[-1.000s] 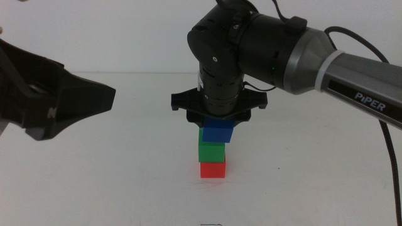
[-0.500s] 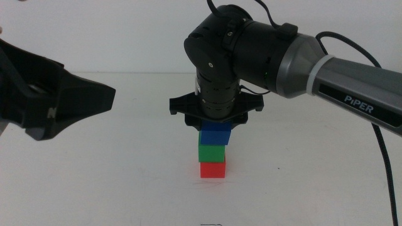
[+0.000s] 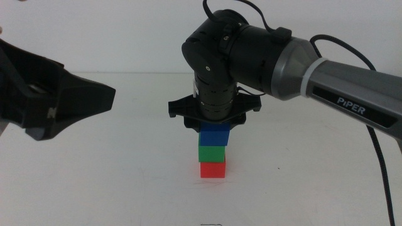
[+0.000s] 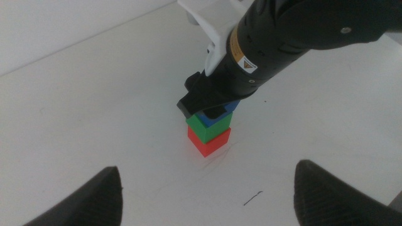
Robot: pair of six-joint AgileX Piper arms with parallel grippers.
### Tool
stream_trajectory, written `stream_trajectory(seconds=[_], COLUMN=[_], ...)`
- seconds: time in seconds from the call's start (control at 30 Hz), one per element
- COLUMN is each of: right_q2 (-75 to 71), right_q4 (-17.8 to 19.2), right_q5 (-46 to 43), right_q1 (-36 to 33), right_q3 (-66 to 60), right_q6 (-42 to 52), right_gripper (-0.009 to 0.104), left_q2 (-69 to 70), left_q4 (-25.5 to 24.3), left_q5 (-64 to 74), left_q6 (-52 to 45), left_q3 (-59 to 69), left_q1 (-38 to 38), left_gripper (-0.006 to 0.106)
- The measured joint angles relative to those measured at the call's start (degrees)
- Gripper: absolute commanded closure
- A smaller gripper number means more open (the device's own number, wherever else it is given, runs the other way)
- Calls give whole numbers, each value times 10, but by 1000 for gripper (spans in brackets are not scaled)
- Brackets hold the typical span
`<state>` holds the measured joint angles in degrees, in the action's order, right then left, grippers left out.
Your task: Stack red cubes first, then green, then blue cubes in a specific spot.
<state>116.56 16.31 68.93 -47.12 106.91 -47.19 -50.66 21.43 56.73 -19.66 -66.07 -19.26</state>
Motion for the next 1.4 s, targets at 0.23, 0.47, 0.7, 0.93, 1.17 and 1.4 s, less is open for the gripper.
stream_trajectory(seconds=[0.23, 0.47, 0.7, 0.93, 1.17, 1.4], right_q2=[5, 5, 9, 9, -14, -94], right_q4=[2, 2, 3, 13, 14, 44], right_q5=[-8, -16, -18, -7, 18, 26], right_q1=[0, 0, 0, 0, 4, 9], right_q3=[2, 2, 2, 15, 115, 165], right_q6=[4, 9, 10, 28, 93, 168], right_gripper=[94, 77, 17, 9, 9, 9], left_q2=[0, 0, 0, 0, 0, -1], left_q4=[0, 0, 0, 0, 0, 0], left_q5=[0, 0, 0, 0, 0, 0], left_q6=[0, 0, 0, 0, 0, 0], left_q3=[0, 0, 0, 0, 0, 0], left_q1=[0, 0, 0, 0, 0, 0], left_gripper=[7, 7, 7, 7, 7, 7])
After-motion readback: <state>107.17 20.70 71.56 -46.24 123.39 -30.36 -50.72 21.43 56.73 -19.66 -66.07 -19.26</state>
